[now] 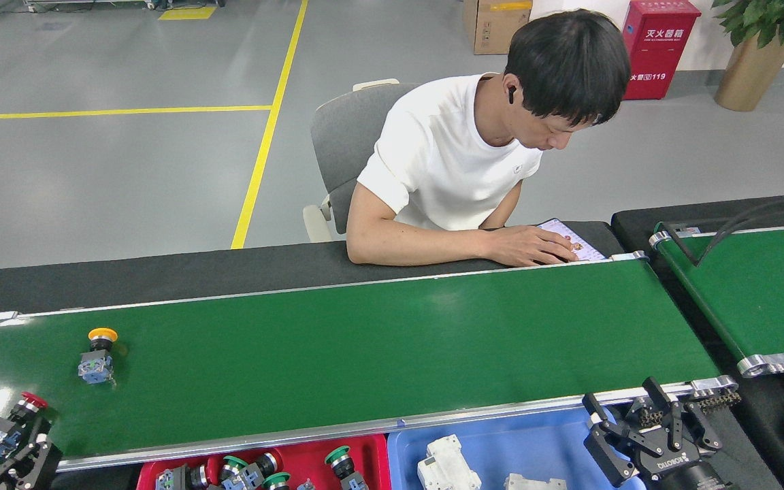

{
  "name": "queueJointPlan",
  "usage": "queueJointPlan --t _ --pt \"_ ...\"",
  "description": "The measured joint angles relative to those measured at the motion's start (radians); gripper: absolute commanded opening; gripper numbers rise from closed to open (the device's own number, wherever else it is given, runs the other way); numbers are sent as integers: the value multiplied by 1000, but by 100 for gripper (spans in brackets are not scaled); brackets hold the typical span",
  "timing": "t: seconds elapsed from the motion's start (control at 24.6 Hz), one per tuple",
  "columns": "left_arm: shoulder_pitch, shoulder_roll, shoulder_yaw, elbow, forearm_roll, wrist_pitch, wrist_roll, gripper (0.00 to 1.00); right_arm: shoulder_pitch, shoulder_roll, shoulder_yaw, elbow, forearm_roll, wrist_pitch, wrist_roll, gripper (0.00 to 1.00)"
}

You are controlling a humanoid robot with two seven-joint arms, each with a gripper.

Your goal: Pick switch part from conveyor to tray

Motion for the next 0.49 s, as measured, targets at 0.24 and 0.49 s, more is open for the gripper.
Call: queueJointPlan --t 0.24,0.49 --pt "-78 99 -118 181 0 1 51 89 8 0 0 0 -23 -40 -1 99" --pt "-116 129 -170 247 1 -29 78 5 13 0 0 0 -23 -48 -1 99"
